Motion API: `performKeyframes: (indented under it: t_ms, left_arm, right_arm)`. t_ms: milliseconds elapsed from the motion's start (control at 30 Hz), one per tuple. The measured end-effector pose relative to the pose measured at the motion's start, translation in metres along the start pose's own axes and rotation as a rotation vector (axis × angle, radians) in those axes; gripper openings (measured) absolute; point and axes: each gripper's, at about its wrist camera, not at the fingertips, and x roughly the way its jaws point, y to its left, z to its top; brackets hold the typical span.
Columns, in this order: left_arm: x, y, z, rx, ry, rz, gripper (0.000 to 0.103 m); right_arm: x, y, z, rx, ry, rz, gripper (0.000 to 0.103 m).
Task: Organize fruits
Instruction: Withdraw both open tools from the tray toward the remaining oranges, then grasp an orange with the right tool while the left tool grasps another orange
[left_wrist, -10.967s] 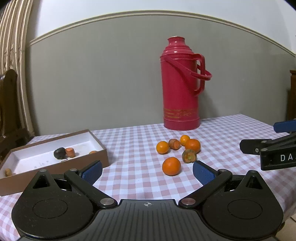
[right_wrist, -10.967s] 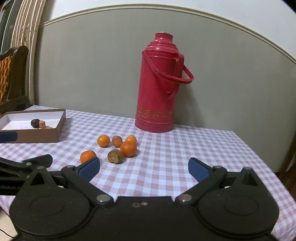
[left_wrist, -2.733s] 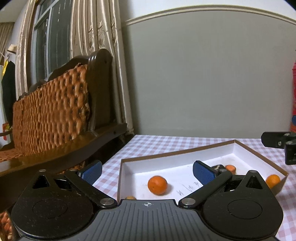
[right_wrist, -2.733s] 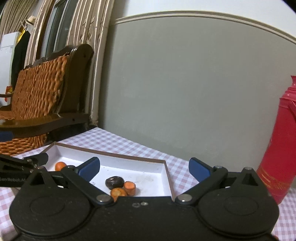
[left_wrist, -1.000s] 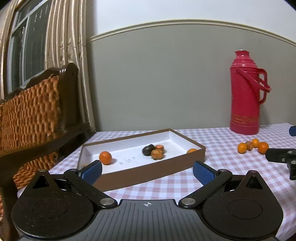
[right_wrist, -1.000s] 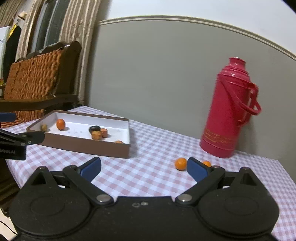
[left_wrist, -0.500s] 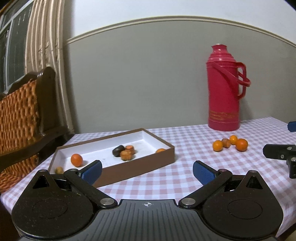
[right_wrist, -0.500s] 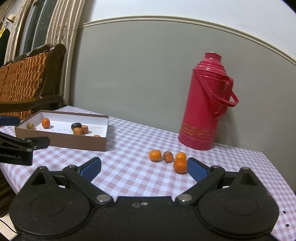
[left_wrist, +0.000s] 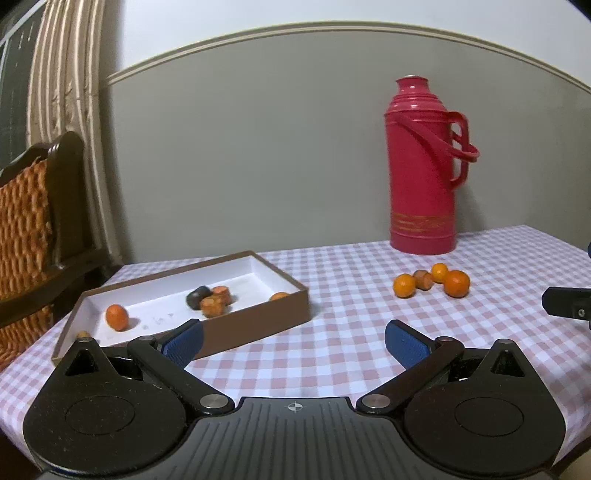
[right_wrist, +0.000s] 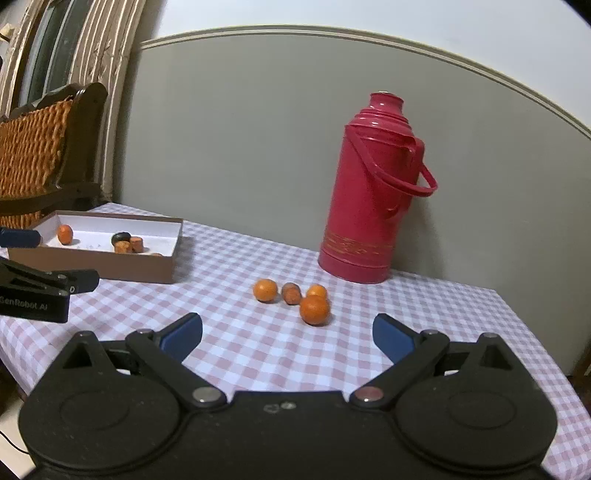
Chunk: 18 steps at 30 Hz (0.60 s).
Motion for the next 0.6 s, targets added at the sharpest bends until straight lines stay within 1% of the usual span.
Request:
performKeyframes:
  t_ms: [167, 267, 367, 467, 600]
  left_arm:
    - [0.004, -0.013, 0.002, -0.009, 0.002, -0.037, 0.103]
    - [0.009, -0.023, 0.003, 0.008, 0.007, -0.053, 0.103]
    - [0.016, -0.032, 0.004, 0.006, 0.023, -0.100, 0.103]
    - [0.025, -0.042, 0.006, 0.025, 0.005, -0.104, 0.103]
    - [0.040, -0.050, 0.010, 0.009, -0.018, -0.087, 0.103]
  right_arm:
    - [-0.003, -0.011, -0.004, 0.020, 0.000, -0.008, 0.093]
    - [-0.003, -0.013, -0.004, 0.020, -0.009, -0.013, 0.091]
    - [-0.001, -0.015, -0.007, 0.021, -0.003, -0.011, 0.090]
    - [0.000, -0.019, -0.007, 0.027, -0.006, -0.006, 0.087]
    - [0.009, -0.027, -0.004, 0.031, -0.011, -0.027, 0.087]
